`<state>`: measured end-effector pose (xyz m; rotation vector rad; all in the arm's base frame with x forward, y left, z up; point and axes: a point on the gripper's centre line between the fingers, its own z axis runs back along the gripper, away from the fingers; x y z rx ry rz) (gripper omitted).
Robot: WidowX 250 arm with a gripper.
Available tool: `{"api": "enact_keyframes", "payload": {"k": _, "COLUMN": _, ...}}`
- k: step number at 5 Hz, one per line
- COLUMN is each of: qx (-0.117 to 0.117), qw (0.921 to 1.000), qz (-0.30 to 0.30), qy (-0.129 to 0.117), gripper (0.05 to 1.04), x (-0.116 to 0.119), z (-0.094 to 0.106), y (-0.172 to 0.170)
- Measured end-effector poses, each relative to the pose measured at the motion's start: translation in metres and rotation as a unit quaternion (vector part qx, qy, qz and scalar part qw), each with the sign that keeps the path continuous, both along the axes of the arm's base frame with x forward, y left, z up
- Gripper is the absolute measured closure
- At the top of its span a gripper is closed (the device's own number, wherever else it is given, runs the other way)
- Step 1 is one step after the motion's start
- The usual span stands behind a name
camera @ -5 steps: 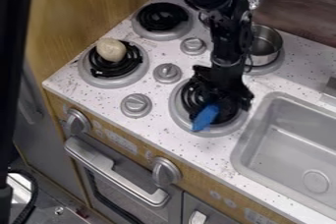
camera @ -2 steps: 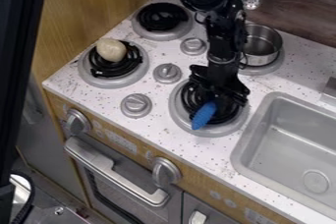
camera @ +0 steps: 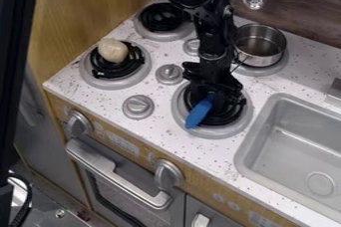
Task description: Move the blue fork to the bottom-right burner
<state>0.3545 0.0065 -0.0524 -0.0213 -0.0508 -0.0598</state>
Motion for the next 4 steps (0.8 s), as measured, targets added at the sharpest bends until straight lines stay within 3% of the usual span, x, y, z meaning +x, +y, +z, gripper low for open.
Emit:
{"api": "enact_keyframes", "payload": {"k": 1, "qx": -0.02, "qw": 0.9998, "qz": -0.007, "qy": 0.004, "gripper": 0.122, "x": -0.017, "z": 0.008, "y": -0.013}}
{"api": "enact_keyframes", "payload": {"k": 2, "qx": -0.01, "qw": 0.9998, "qz": -0.015, "qy": -0.001, "gripper": 0.087, "x": -0.028, "z": 0.033, "y": -0.034}}
{"api": "enact_keyframes", "payload": {"k": 3, "qx": -0.014, "qw": 0.9992, "qz": -0.036, "qy": -0.01, "gripper": 0.087, "x": -0.044, "z": 0.04, "y": -0.052}}
{"api": "enact_keyframes", "payload": {"k": 4, "qx": 0.019, "qw": 0.999, "qz": -0.03, "qy": -0.026, "gripper": 0.087, "x": -0.047, "z": 0.049, "y": -0.064}}
